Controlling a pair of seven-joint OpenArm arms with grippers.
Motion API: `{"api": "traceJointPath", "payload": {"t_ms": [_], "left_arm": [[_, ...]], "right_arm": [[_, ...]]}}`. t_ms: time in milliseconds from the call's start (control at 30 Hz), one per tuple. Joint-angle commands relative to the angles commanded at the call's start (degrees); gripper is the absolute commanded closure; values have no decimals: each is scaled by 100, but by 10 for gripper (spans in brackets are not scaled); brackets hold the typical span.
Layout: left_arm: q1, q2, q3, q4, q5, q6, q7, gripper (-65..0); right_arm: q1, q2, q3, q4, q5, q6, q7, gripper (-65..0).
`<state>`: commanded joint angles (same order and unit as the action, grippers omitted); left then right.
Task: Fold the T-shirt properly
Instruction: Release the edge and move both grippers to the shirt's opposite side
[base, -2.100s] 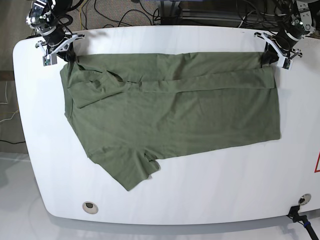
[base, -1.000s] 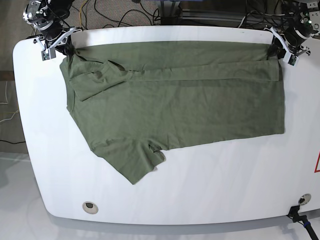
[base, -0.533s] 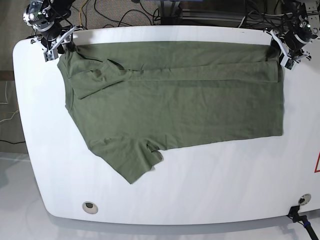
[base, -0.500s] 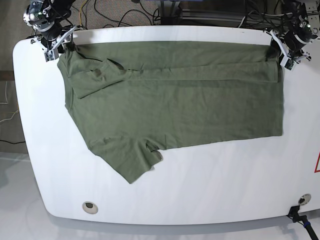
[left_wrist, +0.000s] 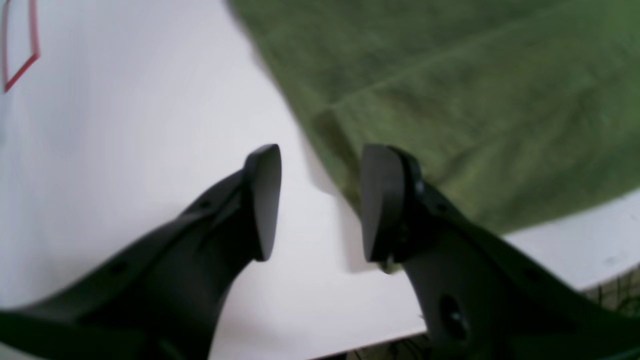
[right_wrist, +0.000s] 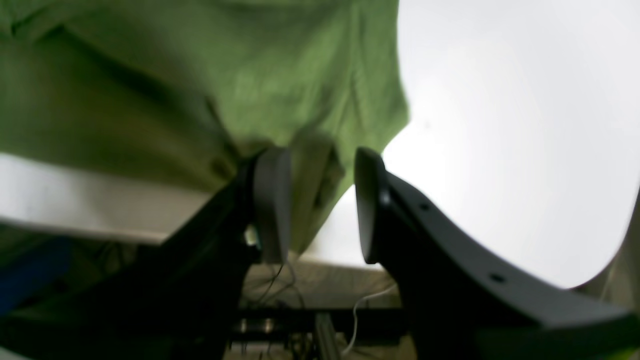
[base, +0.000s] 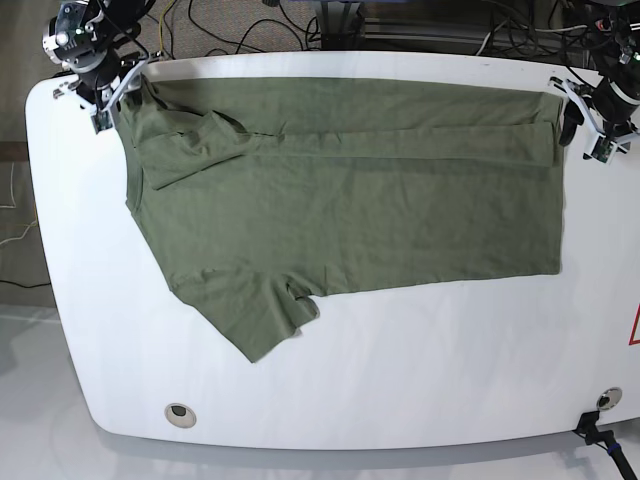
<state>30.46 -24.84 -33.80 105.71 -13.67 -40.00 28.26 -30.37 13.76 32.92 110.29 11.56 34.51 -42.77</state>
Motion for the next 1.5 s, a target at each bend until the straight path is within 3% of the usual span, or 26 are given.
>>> {"api": "traceJointPath", "payload": {"t_ms": [200,300,400,800,1000,1200,1400,1500], "left_arm": [[-853,352,18,-18,26,0,18,-245],[-1495,615,26,-26,35,0,527,-245],[-1978,651,18,-114,35,0,905,-245],[-3640,633,26,-2286,35,0,879,-245],[-4053,501,369,-3376,35,0,273,-246],[-4448,448,677,-4510,26,0,-316,-246],[-4721,440,809,-5319,26,0,-870,-246],[-4862,431,809,-5618,26,0,-976,-246]], "right_arm": [[818,-26,-70,-44,-18,0,-9,-211],[1275,9,-255,-193,-18,0,-9,-211],[1714,9,-299,-413,-18,0,-9,-211],[3727,26,-334,-2321,-26,9,9,-211],[4633,97,-343,-3429,-26,9,79,-211],[5222,185,-378,-4615,-26,9,633,-211],[5758,369,-870,-6004,-18,9,1407,-211],[5943,369,-870,-6409,-18,9,1530,-211]]}}
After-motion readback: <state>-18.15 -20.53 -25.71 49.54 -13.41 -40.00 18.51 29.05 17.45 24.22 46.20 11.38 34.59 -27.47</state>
